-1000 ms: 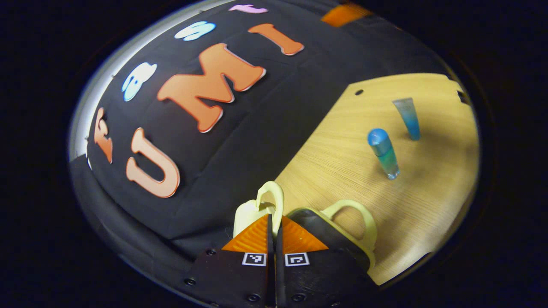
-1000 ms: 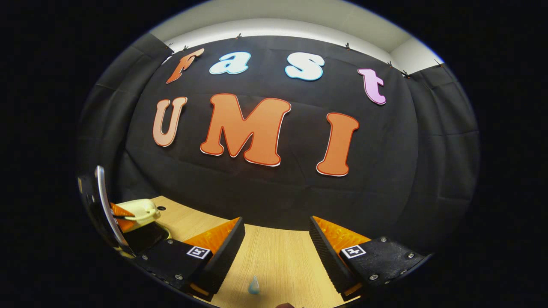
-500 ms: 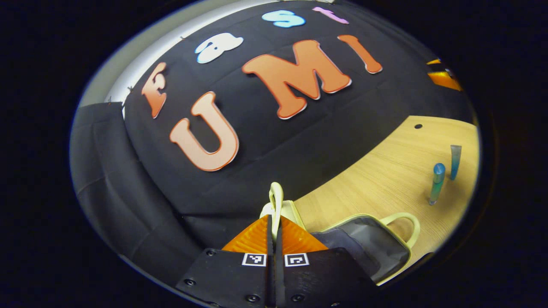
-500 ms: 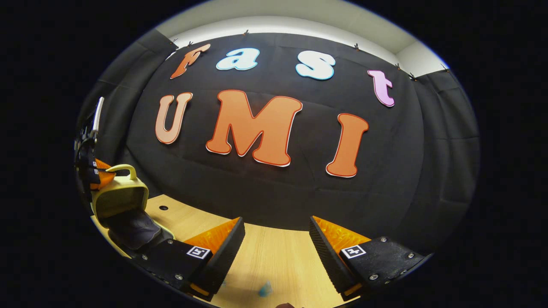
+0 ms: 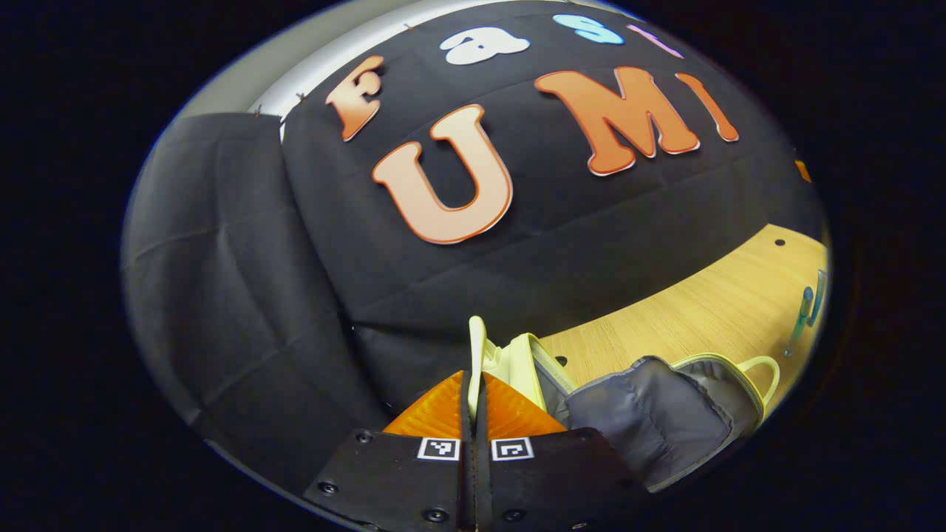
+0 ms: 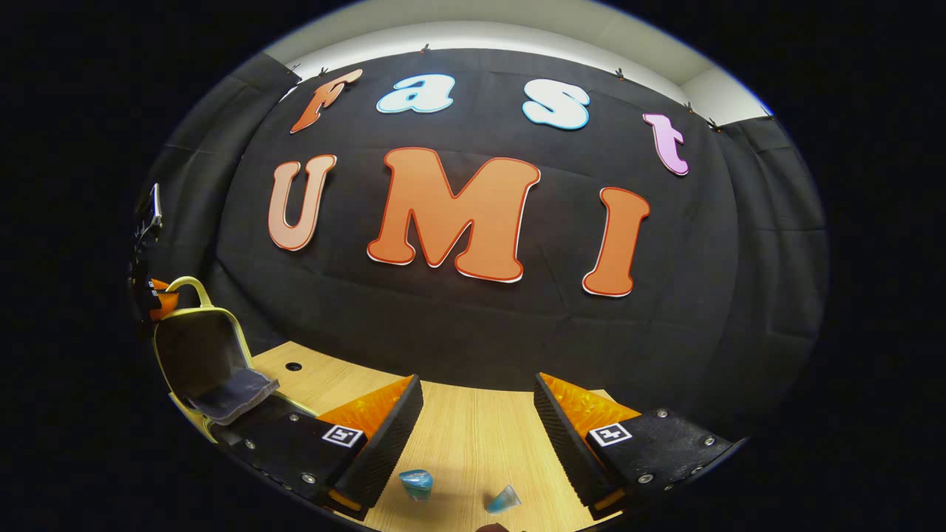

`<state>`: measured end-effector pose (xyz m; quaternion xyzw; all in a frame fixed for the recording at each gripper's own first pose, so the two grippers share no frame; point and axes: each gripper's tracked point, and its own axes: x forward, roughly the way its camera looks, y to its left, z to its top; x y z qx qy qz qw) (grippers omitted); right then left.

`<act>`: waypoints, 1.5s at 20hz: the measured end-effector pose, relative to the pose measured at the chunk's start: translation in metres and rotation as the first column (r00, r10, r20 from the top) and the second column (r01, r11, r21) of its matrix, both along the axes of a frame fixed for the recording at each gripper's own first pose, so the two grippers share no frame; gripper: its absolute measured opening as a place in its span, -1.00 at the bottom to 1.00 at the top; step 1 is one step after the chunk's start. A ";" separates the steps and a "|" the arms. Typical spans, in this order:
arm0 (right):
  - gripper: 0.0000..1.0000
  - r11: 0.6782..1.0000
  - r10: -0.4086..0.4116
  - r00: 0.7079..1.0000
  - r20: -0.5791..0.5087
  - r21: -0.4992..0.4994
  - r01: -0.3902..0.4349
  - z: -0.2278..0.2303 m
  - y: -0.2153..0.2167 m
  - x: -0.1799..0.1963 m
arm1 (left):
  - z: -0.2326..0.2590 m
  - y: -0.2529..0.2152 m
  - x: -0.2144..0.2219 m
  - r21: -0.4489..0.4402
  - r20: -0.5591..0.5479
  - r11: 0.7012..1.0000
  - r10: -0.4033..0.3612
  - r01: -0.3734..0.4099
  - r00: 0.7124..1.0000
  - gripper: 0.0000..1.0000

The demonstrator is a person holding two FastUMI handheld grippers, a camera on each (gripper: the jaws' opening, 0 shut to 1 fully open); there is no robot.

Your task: First open the suitcase, pack the skin care products into it, and then close the suitcase.

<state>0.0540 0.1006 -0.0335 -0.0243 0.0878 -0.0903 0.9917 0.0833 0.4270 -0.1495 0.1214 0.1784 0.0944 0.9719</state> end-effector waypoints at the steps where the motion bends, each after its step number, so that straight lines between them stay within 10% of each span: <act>1: 0.91 1.000 -0.001 1.000 -0.007 -0.001 0.001 -0.001 0.004 0.000 | -0.008 0.012 0.002 -0.019 -0.006 1.000 0.013 -0.013 1.000 -0.98; 16: 0.91 0.999 -0.019 0.998 -0.059 -0.036 0.017 -0.002 0.039 -0.027 | -0.204 0.127 -0.002 -0.165 -0.294 0.970 0.124 -0.178 0.948 -0.97; 23: 0.91 0.999 0.005 0.996 -0.092 -0.035 -0.008 -0.017 0.037 -0.038 | -0.205 0.132 -0.009 -0.065 -0.257 0.967 0.223 -0.247 0.941 -0.72; 30: 0.91 1.000 0.010 0.995 -0.098 0.004 -0.010 -0.035 0.014 -0.046 | -0.098 0.033 0.002 -0.116 -0.058 0.986 0.111 -0.118 0.992 0.58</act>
